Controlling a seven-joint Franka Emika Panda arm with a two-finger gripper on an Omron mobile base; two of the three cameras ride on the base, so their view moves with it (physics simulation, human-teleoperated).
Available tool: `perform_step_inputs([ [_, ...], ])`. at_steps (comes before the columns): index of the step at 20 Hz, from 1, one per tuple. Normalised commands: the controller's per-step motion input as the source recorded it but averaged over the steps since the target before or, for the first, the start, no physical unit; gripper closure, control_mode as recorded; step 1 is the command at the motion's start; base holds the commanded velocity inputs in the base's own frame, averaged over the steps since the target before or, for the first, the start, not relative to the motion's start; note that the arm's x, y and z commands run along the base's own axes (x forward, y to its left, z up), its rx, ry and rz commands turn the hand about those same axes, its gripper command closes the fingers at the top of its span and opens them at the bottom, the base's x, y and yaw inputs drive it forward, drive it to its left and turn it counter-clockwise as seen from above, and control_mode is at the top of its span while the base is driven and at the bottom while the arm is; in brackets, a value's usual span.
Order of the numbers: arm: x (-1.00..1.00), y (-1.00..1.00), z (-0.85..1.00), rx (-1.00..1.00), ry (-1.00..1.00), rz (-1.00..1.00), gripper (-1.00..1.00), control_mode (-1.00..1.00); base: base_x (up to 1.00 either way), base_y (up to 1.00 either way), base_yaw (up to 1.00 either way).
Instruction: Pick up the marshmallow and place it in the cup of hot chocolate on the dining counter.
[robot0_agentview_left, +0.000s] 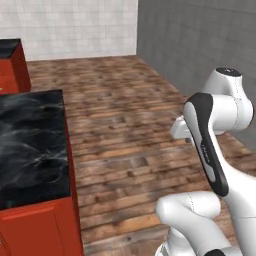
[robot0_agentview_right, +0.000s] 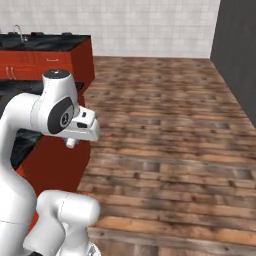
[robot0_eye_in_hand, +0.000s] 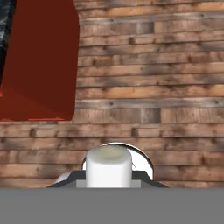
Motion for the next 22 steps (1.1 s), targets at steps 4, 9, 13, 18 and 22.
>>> perform_step_inputs([
  [4, 0.00, 0.00, 0.00, 0.00, 0.00, 0.00, 1.00, 1.00, 1.00, -0.70, 0.06],
  [9, 0.00, 0.00, 0.00, 0.00, 0.00, 0.00, 1.00, 1.00, 1.00, -0.08, 0.13],
  [13, 0.00, 0.00, 0.00, 0.00, 0.00, 0.00, 1.00, 1.00, 1.00, 0.11, 0.14],
  [18, 0.00, 0.00, 0.00, 0.00, 0.00, 0.00, 1.00, 1.00, 1.00, 0.01, 0.19],
  [22, 0.00, 0.00, 0.00, 0.00, 0.00, 0.00, 1.00, 1.00, 1.00, 0.00, 0.02],
])
